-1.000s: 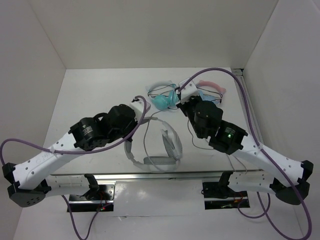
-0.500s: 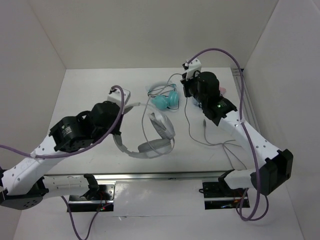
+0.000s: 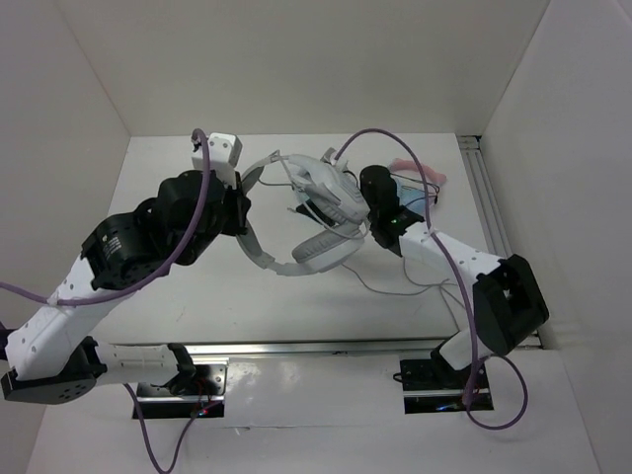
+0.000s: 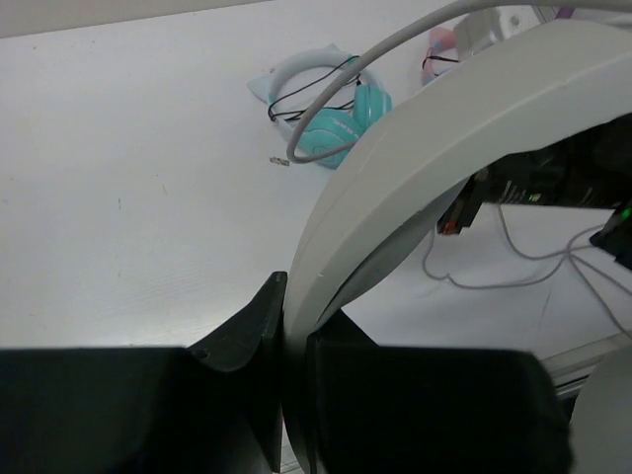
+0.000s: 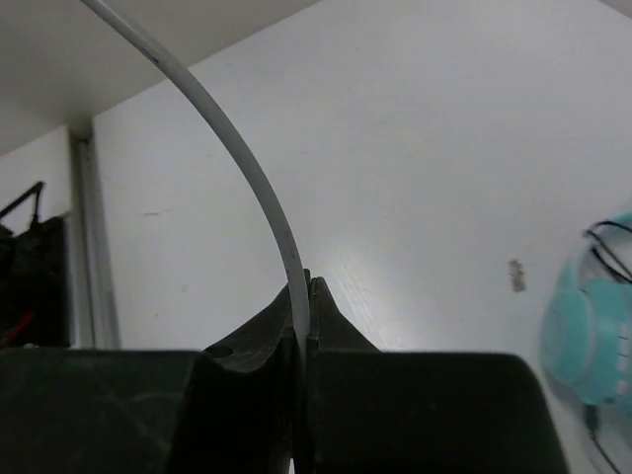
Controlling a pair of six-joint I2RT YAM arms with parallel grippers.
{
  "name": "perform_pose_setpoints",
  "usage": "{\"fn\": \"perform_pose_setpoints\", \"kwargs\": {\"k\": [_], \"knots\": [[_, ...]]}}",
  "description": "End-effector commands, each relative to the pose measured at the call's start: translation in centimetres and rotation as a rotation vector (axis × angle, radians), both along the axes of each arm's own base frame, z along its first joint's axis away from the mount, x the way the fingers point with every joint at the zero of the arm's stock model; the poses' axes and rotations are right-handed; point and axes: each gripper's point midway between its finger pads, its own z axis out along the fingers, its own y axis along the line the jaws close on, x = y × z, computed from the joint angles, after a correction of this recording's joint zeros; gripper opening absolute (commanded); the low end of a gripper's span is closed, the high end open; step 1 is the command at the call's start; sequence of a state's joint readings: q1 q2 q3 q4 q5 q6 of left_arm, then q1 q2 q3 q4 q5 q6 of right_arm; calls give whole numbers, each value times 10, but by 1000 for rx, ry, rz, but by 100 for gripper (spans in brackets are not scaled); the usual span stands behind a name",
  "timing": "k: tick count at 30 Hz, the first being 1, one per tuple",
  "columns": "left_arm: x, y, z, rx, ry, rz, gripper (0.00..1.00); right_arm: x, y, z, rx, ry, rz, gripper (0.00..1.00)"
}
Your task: Wrap the headphones
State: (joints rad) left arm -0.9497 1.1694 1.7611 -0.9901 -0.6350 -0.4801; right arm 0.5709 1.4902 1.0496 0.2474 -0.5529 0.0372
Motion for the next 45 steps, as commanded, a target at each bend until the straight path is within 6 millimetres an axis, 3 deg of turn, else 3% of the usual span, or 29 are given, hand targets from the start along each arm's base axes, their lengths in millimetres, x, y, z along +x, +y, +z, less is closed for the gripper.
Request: {"fn": "perform_pose_setpoints", "kwargs": {"k": [1,2,3,4,8,9,13,17,20,21,23,24,28,31,32,33,37,40,42,45], "knots": [[11,-6,44,-239,-98,80,0,-39,30,35,225,-45,235,4],[13,1,48,-249,-114,121,0,-44,34,31,257,-2,244,4],[13,3,52,-265,-120,137,0,-50,36,46,315,-63,264,4],[17,4,53,-257,-127,159,0,-52,35,32,322,-32,263,6],[25,13,65,-249,-162,239,0,-48,39,11,329,26,261,10],[25,24,73,-257,-180,273,0,-48,41,6,332,37,270,13],[33,41,84,-232,-223,384,0,-66,39,-10,361,81,310,21],[48,61,95,-204,-259,449,0,-87,35,-19,405,111,353,21],[75,74,97,-217,-238,454,0,-96,32,-31,402,140,348,21],[86,88,93,-220,-217,465,0,-102,33,-31,400,144,358,21],[104,97,88,-231,-194,477,0,-108,32,-40,384,148,351,21],[115,116,83,-223,-182,524,0,-106,32,-39,387,147,342,21],[147,128,68,-236,-139,537,0,-123,35,-52,371,181,361,23],[160,133,53,-224,-106,567,0,-136,34,-59,360,195,363,30],[162,137,52,-246,-109,585,0,-138,36,-55,363,170,368,37],[166,136,43,-246,-91,590,0,-145,40,-66,338,200,367,37],[171,154,25,-263,-64,651,0,-169,51,-66,336,194,417,39],[176,155,16,-265,-42,655,0,-183,59,-74,337,223,436,39],[176,159,16,-265,-43,664,0,-187,63,-76,348,213,447,35],[179,165,15,-238,-48,676,0,-188,63,-88,333,244,441,18]]}}
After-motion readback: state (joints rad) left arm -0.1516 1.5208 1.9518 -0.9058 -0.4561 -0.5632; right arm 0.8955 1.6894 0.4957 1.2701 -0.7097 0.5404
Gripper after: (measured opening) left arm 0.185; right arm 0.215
